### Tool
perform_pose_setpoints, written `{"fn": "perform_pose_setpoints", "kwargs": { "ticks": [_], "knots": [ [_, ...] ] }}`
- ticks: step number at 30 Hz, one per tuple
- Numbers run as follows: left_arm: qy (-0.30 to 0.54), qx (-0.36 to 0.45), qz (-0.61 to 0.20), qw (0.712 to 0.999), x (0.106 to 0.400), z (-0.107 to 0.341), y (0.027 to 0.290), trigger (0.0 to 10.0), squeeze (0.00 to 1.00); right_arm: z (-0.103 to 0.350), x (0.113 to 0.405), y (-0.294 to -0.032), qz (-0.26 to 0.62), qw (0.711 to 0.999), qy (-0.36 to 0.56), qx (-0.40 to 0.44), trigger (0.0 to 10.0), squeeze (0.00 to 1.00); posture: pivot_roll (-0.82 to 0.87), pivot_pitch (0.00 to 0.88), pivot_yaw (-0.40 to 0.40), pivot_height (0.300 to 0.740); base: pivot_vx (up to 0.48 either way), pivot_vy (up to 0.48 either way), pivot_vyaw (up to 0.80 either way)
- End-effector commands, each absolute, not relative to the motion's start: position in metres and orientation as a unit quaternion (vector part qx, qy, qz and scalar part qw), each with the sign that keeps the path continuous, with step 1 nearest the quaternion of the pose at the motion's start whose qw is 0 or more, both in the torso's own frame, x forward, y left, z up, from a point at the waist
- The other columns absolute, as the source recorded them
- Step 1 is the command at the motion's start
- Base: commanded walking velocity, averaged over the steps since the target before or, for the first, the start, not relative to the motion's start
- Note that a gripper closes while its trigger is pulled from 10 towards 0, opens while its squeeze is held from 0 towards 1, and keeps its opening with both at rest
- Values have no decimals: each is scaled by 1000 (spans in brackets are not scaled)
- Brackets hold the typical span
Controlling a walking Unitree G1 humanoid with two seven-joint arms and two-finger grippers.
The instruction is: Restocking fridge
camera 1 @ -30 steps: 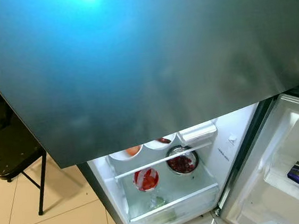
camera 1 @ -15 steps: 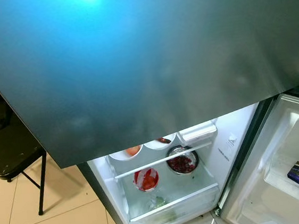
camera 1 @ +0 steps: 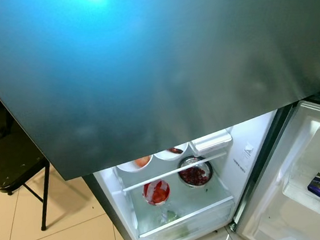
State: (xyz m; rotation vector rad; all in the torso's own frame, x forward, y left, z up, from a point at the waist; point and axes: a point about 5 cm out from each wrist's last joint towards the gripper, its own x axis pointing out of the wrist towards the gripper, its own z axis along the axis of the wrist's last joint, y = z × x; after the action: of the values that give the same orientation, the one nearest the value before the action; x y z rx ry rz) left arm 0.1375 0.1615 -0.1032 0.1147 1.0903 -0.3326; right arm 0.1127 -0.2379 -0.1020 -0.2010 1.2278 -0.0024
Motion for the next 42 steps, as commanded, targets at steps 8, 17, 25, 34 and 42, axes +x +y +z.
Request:
{"fn": "perform_pose_setpoints", "kwargs": {
  "ticks": [8, 17, 25, 34, 42],
  "knots": [
    [523, 50, -159, 836, 134, -105, 158, 10000, 0, -102, 112, -238, 1, 811, 578, -96, 10000, 0, -10, 0, -52, 740, 0, 0, 0],
    [523, 50, -159, 836, 134, -105, 159, 10000, 0, -103, 110, -238, 1, 810, 579, -95, 10000, 0, -10, 0, -52, 740, 0, 0, 0],
    [522, 50, -159, 836, 135, -105, 159, 10000, 0, -103, 110, -238, 0, 809, 580, -94, 10000, 0, -9, 0, -53, 740, 0, 0, 0],
    [522, 50, -159, 836, 135, -104, 159, 10000, 0, -103, 109, -238, 0, 809, 581, -94, 10000, 0, -10, 0, -53, 740, 0, 0, 0],
    [523, 50, -158, 836, 134, -105, 159, 10000, 0, -103, 108, -238, 0, 808, 582, -94, 10000, 0, -8, 0, -52, 740, 0, 0, 0]
  ]
}}
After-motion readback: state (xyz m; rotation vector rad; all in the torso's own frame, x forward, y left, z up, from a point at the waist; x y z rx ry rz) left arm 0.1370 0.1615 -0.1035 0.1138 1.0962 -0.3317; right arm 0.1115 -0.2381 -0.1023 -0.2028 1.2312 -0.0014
